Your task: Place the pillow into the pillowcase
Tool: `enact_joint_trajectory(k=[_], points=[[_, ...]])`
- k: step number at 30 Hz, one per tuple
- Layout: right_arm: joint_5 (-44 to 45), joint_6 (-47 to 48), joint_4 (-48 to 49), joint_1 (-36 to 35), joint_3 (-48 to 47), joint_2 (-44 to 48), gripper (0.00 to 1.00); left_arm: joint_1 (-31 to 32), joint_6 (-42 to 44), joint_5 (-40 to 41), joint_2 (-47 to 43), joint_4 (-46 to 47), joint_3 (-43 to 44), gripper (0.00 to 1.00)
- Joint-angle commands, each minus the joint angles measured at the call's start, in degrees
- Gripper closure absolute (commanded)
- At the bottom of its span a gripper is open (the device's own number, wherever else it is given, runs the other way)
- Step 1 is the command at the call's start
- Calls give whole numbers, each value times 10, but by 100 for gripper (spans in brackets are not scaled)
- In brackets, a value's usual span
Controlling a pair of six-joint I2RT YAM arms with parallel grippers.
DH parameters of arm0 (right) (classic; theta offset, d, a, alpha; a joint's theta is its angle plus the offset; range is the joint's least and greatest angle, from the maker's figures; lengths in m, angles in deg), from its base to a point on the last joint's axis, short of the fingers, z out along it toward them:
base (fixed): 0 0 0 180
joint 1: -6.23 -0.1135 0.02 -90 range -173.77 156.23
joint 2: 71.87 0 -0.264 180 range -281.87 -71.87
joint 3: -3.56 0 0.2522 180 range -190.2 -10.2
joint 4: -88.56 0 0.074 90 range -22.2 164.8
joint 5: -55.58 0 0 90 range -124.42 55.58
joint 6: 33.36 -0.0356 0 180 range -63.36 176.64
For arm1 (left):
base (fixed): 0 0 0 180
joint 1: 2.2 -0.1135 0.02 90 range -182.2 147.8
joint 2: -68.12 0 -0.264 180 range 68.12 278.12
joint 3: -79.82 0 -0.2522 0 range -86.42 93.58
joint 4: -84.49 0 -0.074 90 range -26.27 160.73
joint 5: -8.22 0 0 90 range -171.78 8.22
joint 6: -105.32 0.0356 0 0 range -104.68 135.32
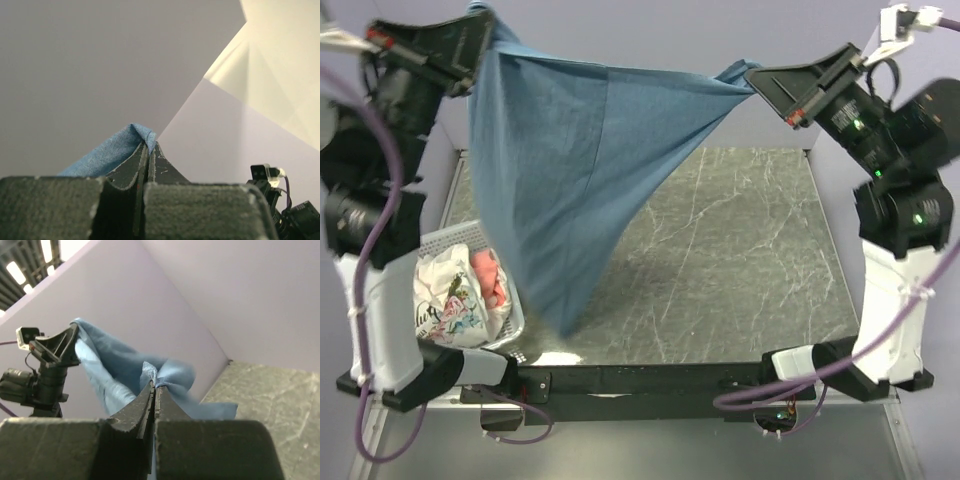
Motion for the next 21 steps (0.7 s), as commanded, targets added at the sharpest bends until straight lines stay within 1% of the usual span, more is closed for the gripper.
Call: enact_joint_trajectory(k=[1,4,5,7,8,9,11,12,14,16,17,18,19,20,21], points=[[-35,-63,87,83,18,-24,100,-5,-32,-63,84,28,-11,99],[-68,-115,128,142,41,-35,100,-4,-62,-104,119,47,-16,99],[-95,-131,162,178,48,-40,100,-3,-72,-113,128,66,-16,99],[-118,-192,200,222,63,-42,100,6,-94,-131,157,78,1,99],[-140,-214,237,259,63,-49,100,10,-99,-131,168,76,15,99],[-147,-254,255,274,50,-54,100,17,-108,-131,186,76,45,99],[-162,-300,285,305,24,-76,100,24,-120,-131,194,88,58,99],[-162,-311,290,308,-12,-85,100,28,-131,-127,190,91,57,99],[-158,-327,291,303,-47,-105,100,30,-136,-107,174,94,43,99],[-146,-323,290,282,-69,-108,100,30,-136,-73,130,94,-13,99],[-142,-306,284,270,-68,-106,100,29,-136,-62,113,97,-62,99],[-130,-288,273,235,-62,-103,100,27,-132,-48,81,92,-85,99],[-120,-267,246,216,-54,-91,100,24,-133,-40,67,86,-106,99],[-110,-223,234,192,-43,-83,100,17,-135,-30,55,78,-144,99],[-83,-200,225,147,-9,-73,100,15,-139,-26,30,70,-168,99]])
